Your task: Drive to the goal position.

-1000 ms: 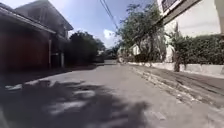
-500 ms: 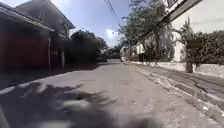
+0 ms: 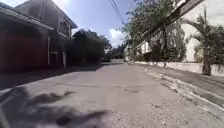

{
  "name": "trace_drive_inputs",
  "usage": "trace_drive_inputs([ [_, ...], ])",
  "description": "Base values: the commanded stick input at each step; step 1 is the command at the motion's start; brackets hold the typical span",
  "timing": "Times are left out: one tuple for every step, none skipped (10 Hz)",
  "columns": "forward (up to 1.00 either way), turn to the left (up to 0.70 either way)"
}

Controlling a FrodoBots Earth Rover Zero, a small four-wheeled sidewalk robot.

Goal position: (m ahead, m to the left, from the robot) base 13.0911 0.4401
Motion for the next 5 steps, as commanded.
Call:
trace_drive_inputs([
  [0.00, 0.00],
  [0.00, 0.00],
  [0.53, 0.04],
  [1.00, 0.08],
  [1.00, 0.08],
])
